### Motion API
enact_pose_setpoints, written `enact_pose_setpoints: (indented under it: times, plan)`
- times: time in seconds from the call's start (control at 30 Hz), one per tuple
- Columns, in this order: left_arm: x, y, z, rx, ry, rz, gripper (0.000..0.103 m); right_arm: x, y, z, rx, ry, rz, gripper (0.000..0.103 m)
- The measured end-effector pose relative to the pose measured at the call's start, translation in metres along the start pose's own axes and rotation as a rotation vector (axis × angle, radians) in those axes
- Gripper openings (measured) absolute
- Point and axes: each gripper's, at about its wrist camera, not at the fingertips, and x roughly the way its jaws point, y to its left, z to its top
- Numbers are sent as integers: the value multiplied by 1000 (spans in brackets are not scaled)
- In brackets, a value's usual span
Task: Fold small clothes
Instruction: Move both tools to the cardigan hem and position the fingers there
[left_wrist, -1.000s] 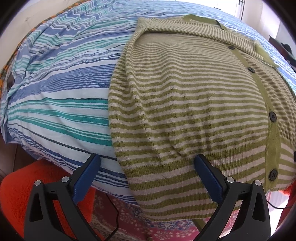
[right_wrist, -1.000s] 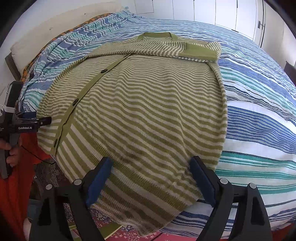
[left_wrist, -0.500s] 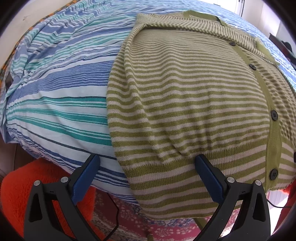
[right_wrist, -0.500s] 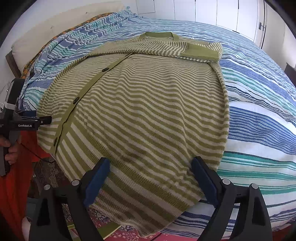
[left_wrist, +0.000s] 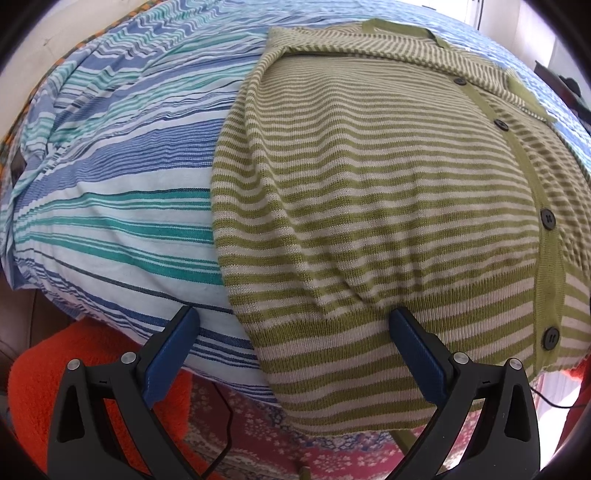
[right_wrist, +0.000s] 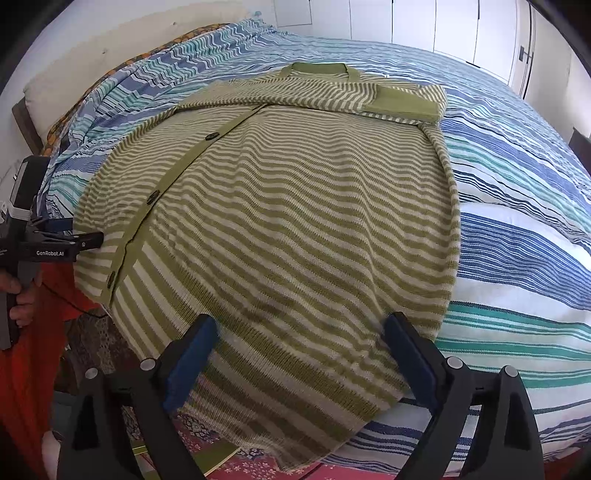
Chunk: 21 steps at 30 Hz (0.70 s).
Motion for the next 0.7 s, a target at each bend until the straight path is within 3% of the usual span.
enact_pose_setpoints:
  times: [0.53, 0.6, 0.63, 0.7]
  plan:
    - [0, 12, -1, -24, 10, -24, 103, 0, 1, -2, -16, 1, -10, 93]
    - [-14, 22, 5, -36, 17, -63, 99, -5, 0, 1, -2, 9, 5, 91]
    - [-26, 34, 6, -72, -14, -101, 99, -13, -5, 5, 24, 9, 20, 86]
    - [-45, 62, 4, -175, -77, -191, 99, -42, -23, 9, 130, -59, 69, 85]
